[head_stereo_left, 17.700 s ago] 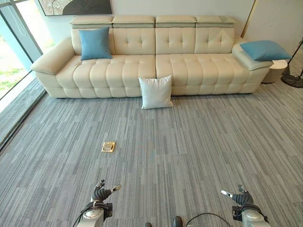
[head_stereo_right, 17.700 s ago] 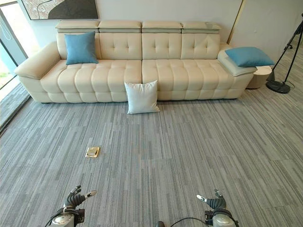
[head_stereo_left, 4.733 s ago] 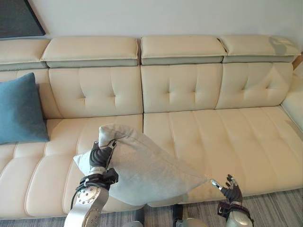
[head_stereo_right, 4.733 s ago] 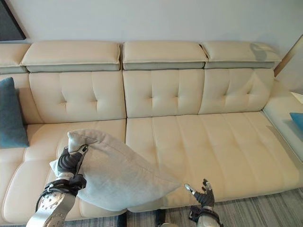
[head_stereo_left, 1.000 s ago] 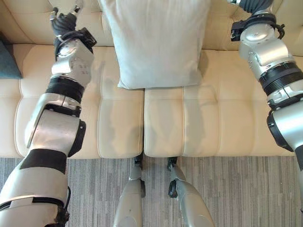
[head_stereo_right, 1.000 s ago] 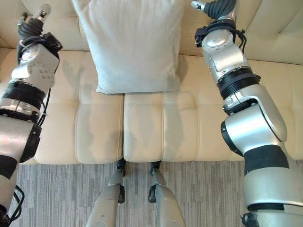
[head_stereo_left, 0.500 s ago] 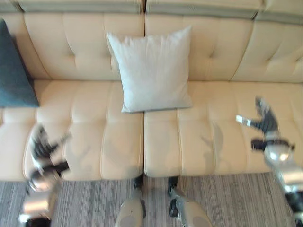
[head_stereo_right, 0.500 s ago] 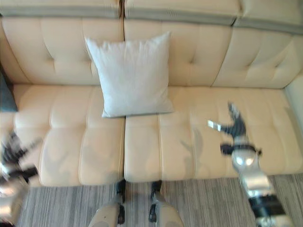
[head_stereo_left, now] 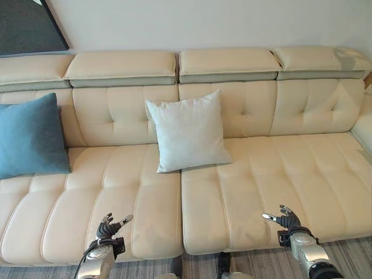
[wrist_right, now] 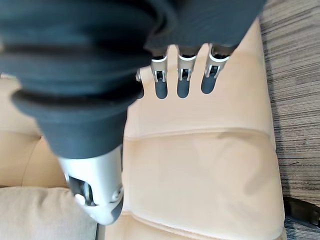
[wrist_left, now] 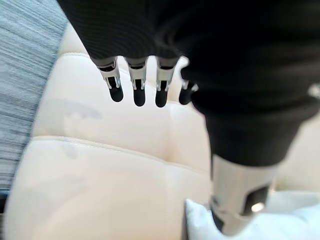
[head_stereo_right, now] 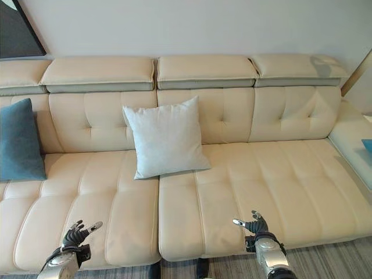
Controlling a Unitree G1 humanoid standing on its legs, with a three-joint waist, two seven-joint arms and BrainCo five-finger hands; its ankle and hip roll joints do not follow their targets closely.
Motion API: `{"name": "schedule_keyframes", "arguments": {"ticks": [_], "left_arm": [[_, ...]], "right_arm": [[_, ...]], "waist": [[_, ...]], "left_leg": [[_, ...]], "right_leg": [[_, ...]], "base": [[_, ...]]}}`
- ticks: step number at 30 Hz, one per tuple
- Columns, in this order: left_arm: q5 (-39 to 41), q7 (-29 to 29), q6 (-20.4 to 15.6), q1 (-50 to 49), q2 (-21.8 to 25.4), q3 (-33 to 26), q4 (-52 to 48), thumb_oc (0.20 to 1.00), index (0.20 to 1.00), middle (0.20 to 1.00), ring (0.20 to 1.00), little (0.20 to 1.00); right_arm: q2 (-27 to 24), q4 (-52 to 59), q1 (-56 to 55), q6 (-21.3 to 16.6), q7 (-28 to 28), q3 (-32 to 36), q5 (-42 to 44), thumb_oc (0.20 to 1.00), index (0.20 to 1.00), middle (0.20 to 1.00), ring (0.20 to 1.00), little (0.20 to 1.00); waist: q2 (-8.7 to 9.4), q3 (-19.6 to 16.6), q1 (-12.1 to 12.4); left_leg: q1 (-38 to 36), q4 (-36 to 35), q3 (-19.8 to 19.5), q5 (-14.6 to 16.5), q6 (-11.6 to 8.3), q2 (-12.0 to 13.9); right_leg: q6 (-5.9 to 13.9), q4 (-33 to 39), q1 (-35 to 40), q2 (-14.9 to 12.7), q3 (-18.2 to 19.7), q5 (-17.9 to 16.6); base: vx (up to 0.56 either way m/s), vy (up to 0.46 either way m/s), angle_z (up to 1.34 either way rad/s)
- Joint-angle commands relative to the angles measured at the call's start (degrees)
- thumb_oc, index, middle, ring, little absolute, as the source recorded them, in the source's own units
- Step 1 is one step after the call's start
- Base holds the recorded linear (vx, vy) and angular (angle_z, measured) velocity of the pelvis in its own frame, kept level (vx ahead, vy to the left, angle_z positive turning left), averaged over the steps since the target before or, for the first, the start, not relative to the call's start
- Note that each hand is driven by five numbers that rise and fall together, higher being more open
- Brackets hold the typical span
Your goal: Pick up all the scattered cushions and arrange them neatly on the sofa.
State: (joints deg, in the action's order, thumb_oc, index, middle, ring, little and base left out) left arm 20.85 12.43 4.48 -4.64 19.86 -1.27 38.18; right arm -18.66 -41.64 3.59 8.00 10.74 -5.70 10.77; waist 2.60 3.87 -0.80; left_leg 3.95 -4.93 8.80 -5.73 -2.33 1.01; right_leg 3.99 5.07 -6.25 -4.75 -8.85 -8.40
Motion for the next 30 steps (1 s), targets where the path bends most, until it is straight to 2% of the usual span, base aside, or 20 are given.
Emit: {"name": "schedule_keyframes", "arguments": {"ticks": [1,2,3,4,6,8,10,11,12,13,14,18,21,23,24,26,27,30], "left_arm": [[-2.7,0.3,-1.6,3.7,1.3,-0.2,1.1,1.0,1.0,1.0,1.0,1.0],[-2.6,0.4,-1.6,3.1,1.0,-0.1,0.4,1.0,1.0,1.0,1.0,1.0],[-2.6,0.4,-1.6,3.1,1.0,-0.1,0.4,1.0,1.0,1.0,1.0,1.0],[-2.4,0.1,-1.5,2.8,0.7,-0.1,0.2,1.0,1.0,1.0,1.0,1.0],[-1.8,-0.3,-1.3,2.1,0.4,-0.1,0.4,1.0,1.0,1.0,1.0,1.0],[-1.4,-0.7,-1.0,1.3,0.3,-0.2,0.5,1.0,1.0,1.0,1.0,1.0],[-0.7,-0.7,-0.8,0.4,0.2,-0.7,0.3,1.0,1.0,1.0,1.0,1.0],[-0.5,-0.5,-0.8,0.3,0.0,-1.0,0.8,1.0,1.0,1.0,1.0,1.0],[0.3,-0.2,-1.0,-0.1,0.0,-1.8,0.0,1.0,1.0,1.0,1.0,1.0],[0.7,-0.1,-1.0,-0.3,-0.1,-2.0,-0.4,1.0,1.0,1.0,1.0,1.0],[0.7,-0.1,-1.0,-0.3,-0.1,-2.0,-0.4,1.0,1.0,1.0,1.0,1.0],[1.0,0.2,-0.7,-0.4,-0.2,-1.8,-2.4,1.0,1.0,1.0,1.0,1.0],[0.2,-0.2,-0.4,0.4,-0.4,-0.9,-2.4,1.0,1.0,1.0,1.0,1.0],[-0.6,-0.6,-0.4,0.6,-0.5,-0.3,-3.0,1.0,1.0,1.0,1.0,1.0],[-1.4,-0.9,-0.4,0.3,-0.6,-0.1,-3.5,1.0,1.0,1.0,1.0,1.0],[-2.0,-1.4,-0.4,-0.5,-0.8,-0.1,-4.2,1.0,1.0,1.0,1.0,1.0],[-1.7,-1.5,-0.4,-1.4,-1.1,-0.3,-5.3,1.0,1.0,1.0,1.0,1.0],[-1.3,-1.5,-0.2,-2.4,-1.4,-0.5,-6.1,1.0,1.0,1.0,1.0,1.0]], "right_arm": [[-0.8,0.3,4.3,-1.9,0.6,2.1,-1.4,1.0,1.0,1.0,1.0,1.0],[-0.3,0.4,3.5,-2.2,0.5,2.0,-1.4,1.0,1.0,1.0,1.0,1.0],[-0.3,0.4,3.4,-2.2,0.5,2.0,-1.4,1.0,1.0,1.0,1.0,1.0],[0.1,0.1,2.8,-2.5,0.3,2.0,-1.0,1.0,1.0,1.0,1.0,1.0],[0.2,-0.7,1.9,-2.5,0.0,2.2,-0.7,1.0,1.0,1.0,1.0,1.0],[0.3,-0.4,1.3,-2.5,-0.3,2.4,-0.5,1.0,1.0,1.0,1.0,1.0],[0.1,0.6,0.9,-2.2,-0.6,2.5,-0.7,1.0,1.0,1.0,1.0,1.0],[0.0,1.0,1.0,-2.1,-0.6,2.3,-0.9,1.0,1.0,1.0,1.0,1.0],[-0.2,1.6,1.4,-1.9,-0.8,1.8,-1.3,1.0,1.0,1.0,1.0,1.0],[-0.5,2.2,1.7,-1.9,-0.8,1.4,-1.4,1.0,1.0,1.0,1.0,1.0],[-0.5,2.2,1.7,-1.9,-0.8,1.3,-1.4,1.0,1.0,1.0,1.0,1.0],[-1.6,5.0,1.4,-2.1,-0.8,0.5,-1.1,1.0,1.0,1.0,1.0,1.0],[-2.0,6.0,0.7,-2.3,-0.6,0.5,-1.0,1.0,1.0,1.0,1.0,1.0],[-2.2,6.6,0.5,-2.1,-0.6,0.4,-1.2,1.0,1.0,1.0,1.0,1.0],[-2.1,7.1,0.2,-2.0,-0.9,0.1,-1.5,1.0,1.0,1.0,1.0,1.0],[-2.0,7.8,-0.3,-1.8,-1.4,-0.2,-1.7,1.0,1.0,1.0,1.0,1.0],[-1.7,7.8,-0.5,-1.8,-1.7,-0.8,-2.0,1.0,1.0,1.0,1.0,1.0],[-1.4,7.6,-1.1,-1.6,-2.0,-1.2,-2.3,1.0,1.0,1.0,1.0,1.0]], "waist": [[-1.02,2.6,-0.3],[-1.76,3.3,-0.3],[-1.76,3.2,-0.3],[-2.03,3.1,-0.3],[-1.91,2.5,-0.3],[-1.52,1.9,-0.1],[-1.01,1.5,0.3],[-0.67,1.4,0.7],[-0.21,1.7,1.5],[-0.15,2.0,1.7],[-0.24,1.9,1.7],[-0.75,4.2,1.3],[-0.87,6.0,0.7],[-0.51,6.6,0.8],[-0.1,6.4,0.8],[0.76,6.2,1.0],[0.81,5.7,1.3],[0.19,4.8,1.1]], "left_leg": [[-2.0,-0.1,1.3,6.6,1.91,-1.2],[-2.0,-0.1,2.1,6.2,2.27,-0.3],[-1.9,-0.1,2.1,6.2,2.27,-0.3],[-1.8,-0.1,2.2,6.1,2.46,0.0],[-1.8,-0.1,2.1,6.3,2.54,-0.2],[-1.8,-0.1,2.2,6.3,2.55,-0.3],[-1.1,-0.1,2.5,5.7,2.4,-0.5],[-0.3,-0.1,3.0,5.3,2.2,-0.3],[0.8,-0.1,3.5,3.3,1.43,0.4],[1.5,-0.1,3.6,1.9,0.74,1.0],[1.7,-0.1,3.6,1.8,0.7,1.1],[5.1,-0.1,1.3,-3.8,-2.86,3.5],[5.7,-0.1,1.9,-3.2,-3.09,3.7],[3.3,-0.1,1.8,-3.6,-2.11,2.7],[2.1,1.6,1.2,-1.9,-1.22,1.8],[2.2,10.4,-0.8,4.6,0.36,-0.2],[1.6,14.2,-3.0,8.6,1.3,-1.8],[-1.7,11.3,-4.0,9.7,1.89,-2.1]], "right_leg": [[5.09,-0.1,4.2,-1.5,-1.2,4.2],[3.99,-6.7,4.5,-1.4,-0.8,8.3],[3.96,-6.8,4.3,-1.3,-0.8,8.3],[3.38,-10.7,4.8,-1.2,-0.6,10.9],[3.17,-13.3,6.6,-1.0,0.4,13.0],[3.38,-15.8,8.5,-0.7,1.4,13.7],[3.48,-15.5,10.3,-0.3,2.2,13.1],[3.03,-11.8,12.8,-0.2,1.2,14.7],[2.26,-7.4,14.0,0.4,0.0,16.4],[1.4,-4.8,14.5,1.3,0.4,16.7],[1.33,-4.7,14.5,1.4,0.4,16.5],[-1.44,-2.8,13.5,5.2,0.2,17.1],[-1.65,-2.9,12.7,5.3,-2.1,16.3],[-1.78,-2.8,12.4,4.8,-2.8,15.4],[-1.71,-2.5,12.3,4.3,-2.7,14.9],[-1.71,-2.3,11.8,3.3,-2.0,14.3],[-1.7,-2.0,11.4,3.2,-0.7,14.0],[-1.55,-2.1,11.1,3.7,0.3,14.0]], "base": [[-0.27,0.042,-0.39],[-0.19,0.028,-0.36],[-0.19,0.025,-0.39],[-0.08,-0.004,-0.28],[-0.09,-0.039,-0.21],[-0.12,-0.111,-0.04],[-0.17,-0.159,-0.06],[-0.31,-0.276,-0.14],[-0.36,-0.336,-0.19],[-0.31,-0.274,-0.31],[-0.25,-0.235,-0.32],[-0.35,-0.294,-0.03],[-0.35,-0.24,0.14],[-0.23,-0.135,0.36],[-0.16,-0.093,0.21],[-0.16,-0.063,-0.02],[-0.11,-0.019,-0.24],[-0.02,0.052,-0.39]]}}
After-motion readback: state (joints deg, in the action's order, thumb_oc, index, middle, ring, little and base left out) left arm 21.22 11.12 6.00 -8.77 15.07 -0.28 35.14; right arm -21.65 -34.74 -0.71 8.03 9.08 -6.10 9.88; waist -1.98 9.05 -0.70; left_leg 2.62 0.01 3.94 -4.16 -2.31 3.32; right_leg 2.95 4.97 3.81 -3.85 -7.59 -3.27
